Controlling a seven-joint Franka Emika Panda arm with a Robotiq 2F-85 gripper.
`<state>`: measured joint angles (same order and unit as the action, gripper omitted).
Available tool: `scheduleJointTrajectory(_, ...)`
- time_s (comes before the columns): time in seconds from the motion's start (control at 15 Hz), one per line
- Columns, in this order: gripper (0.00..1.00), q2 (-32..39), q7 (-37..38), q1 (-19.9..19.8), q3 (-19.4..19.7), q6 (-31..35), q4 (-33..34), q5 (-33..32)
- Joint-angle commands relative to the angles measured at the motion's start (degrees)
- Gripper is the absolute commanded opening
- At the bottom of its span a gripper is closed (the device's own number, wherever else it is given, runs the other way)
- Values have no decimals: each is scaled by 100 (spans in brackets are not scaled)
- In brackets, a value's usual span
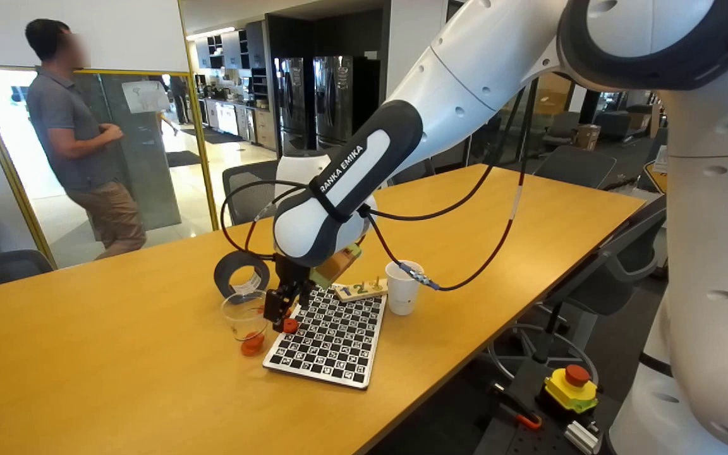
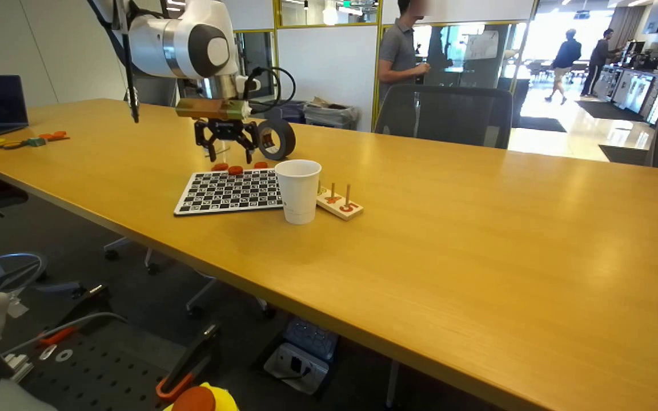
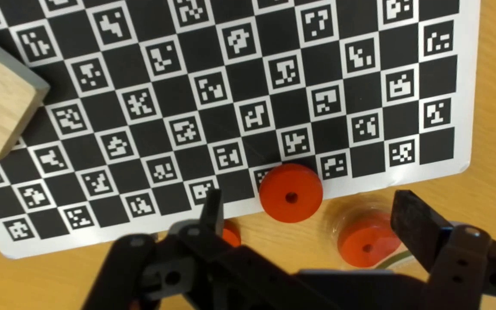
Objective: Put the blue block in the white cup and the orange blocks in the transparent cup
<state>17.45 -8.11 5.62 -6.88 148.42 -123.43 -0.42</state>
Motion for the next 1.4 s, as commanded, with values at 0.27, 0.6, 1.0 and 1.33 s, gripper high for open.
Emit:
scheduleJointTrajectory(0.27,100,179,-501,-203,-249,120,89,386)
scheduleJointTrajectory(0.6,100,241,-540,-229,-249,125,151,364)
scheduleJointTrajectory(1.0,100,397,-649,-300,-263,53,351,397)
scheduleJointTrajectory(1.33,100,549,-727,-386,-296,36,485,441)
